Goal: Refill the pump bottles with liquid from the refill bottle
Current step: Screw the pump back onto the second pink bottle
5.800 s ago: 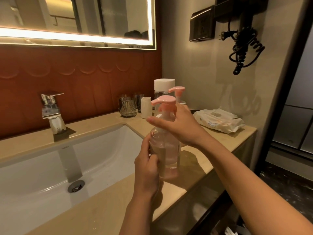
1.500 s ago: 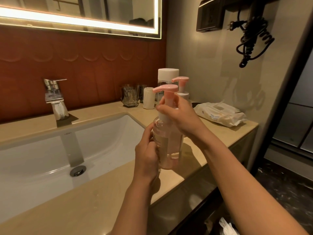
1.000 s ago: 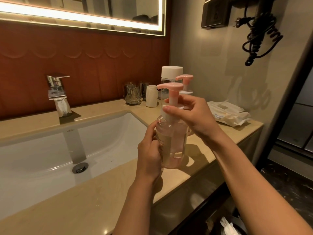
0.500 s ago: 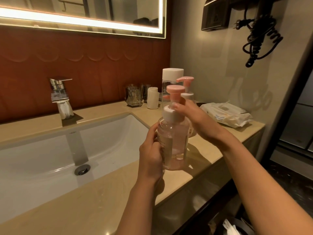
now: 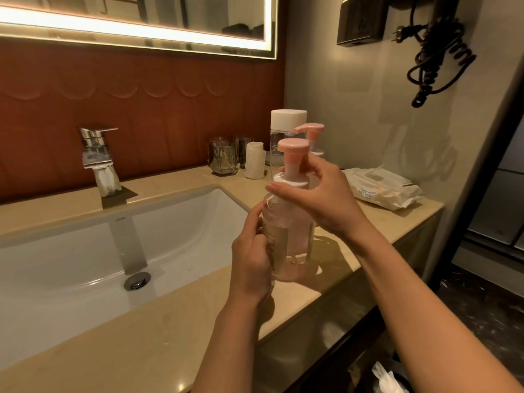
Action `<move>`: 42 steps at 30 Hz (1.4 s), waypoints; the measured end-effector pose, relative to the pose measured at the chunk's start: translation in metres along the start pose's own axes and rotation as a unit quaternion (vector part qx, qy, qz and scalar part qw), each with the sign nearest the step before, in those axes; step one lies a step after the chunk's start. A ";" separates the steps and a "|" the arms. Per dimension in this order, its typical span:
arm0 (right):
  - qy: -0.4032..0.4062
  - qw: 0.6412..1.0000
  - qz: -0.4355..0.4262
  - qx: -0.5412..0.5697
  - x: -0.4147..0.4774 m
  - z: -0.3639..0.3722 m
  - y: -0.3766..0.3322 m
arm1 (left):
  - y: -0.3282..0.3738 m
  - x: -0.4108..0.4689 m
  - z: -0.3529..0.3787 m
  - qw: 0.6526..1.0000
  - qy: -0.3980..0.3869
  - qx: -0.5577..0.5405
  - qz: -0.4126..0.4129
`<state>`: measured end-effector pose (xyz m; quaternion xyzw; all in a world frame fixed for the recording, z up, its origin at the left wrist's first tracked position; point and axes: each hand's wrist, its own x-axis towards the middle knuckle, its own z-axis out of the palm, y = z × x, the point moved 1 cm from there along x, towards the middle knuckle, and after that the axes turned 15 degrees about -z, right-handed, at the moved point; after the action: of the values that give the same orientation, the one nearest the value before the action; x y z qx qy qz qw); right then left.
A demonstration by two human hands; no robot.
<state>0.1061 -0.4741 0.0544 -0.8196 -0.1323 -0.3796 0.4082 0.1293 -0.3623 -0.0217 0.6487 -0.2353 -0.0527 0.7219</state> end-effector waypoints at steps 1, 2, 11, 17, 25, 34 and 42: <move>0.005 1.000 0.004 -0.026 0.000 0.002 0.000 | 0.000 0.000 0.000 1.000 0.001 -0.001 -0.001; 0.008 0.998 0.008 -0.054 0.001 0.005 0.001 | 0.001 0.000 0.000 1.000 0.002 -0.002 -0.002; -0.114 0.989 0.051 0.073 -0.003 -0.010 0.002 | -0.002 0.000 -0.002 1.000 0.003 0.005 -0.001; -0.118 0.972 0.073 0.189 -0.003 -0.018 0.011 | -0.002 0.001 -0.001 1.000 -0.001 0.004 -0.003; -0.043 0.989 0.062 0.124 0.001 -0.007 0.003 | -0.002 0.000 -0.001 1.000 0.000 0.012 -0.007; -0.079 0.993 0.043 0.071 -0.002 -0.013 0.003 | -0.002 0.000 -0.002 0.999 -0.002 0.047 -0.015; -0.190 0.971 0.052 0.136 -0.004 -0.028 0.011 | -0.005 0.001 0.000 0.986 -0.013 0.149 -0.069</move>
<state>0.0952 -0.5022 0.0557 -0.8192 -0.2150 -0.1738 0.5026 0.1310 -0.3633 -0.0259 0.7629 -0.2051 -0.0750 0.6085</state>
